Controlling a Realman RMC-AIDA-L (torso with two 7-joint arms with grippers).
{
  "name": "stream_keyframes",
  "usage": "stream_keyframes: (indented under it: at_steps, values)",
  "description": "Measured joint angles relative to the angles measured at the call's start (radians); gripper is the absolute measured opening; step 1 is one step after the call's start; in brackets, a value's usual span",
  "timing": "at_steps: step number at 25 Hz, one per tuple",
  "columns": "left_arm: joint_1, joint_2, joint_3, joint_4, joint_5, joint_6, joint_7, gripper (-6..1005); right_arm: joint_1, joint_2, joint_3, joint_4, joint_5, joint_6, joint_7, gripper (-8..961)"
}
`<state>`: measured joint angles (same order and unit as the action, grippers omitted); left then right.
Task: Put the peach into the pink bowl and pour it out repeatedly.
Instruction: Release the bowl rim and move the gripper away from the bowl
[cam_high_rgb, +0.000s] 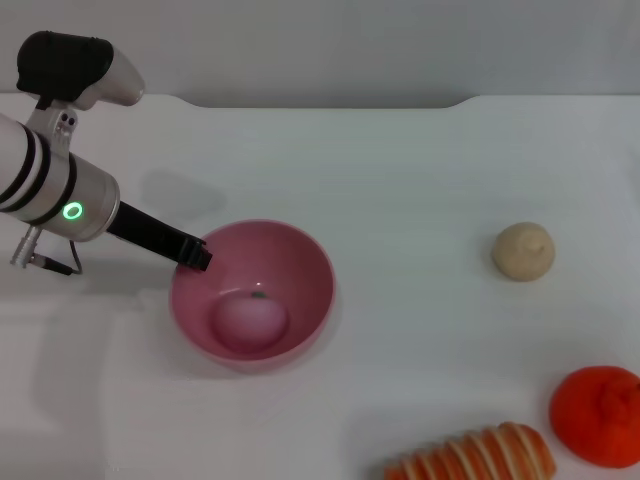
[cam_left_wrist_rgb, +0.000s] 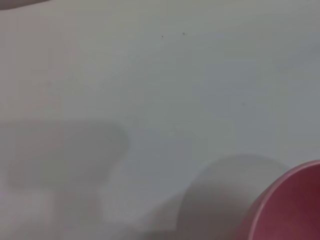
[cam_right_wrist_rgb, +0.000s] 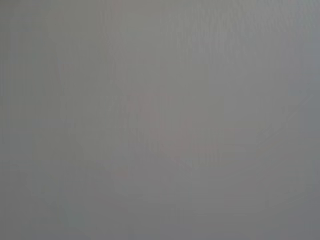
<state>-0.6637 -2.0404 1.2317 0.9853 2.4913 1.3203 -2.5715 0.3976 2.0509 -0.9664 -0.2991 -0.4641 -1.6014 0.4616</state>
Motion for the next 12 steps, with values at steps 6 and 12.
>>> stream_keyframes:
  at_steps: [6,12]
  values:
    - [-0.001,0.001,0.002,-0.002,0.0,-0.002,0.0,187,0.004,0.001,0.004,0.001,0.0,0.002,0.0,501]
    - [-0.005,0.002,0.002,-0.005,0.0,-0.004,0.002,189,0.007,0.002,0.004,0.002,0.0,0.002,0.0,501]
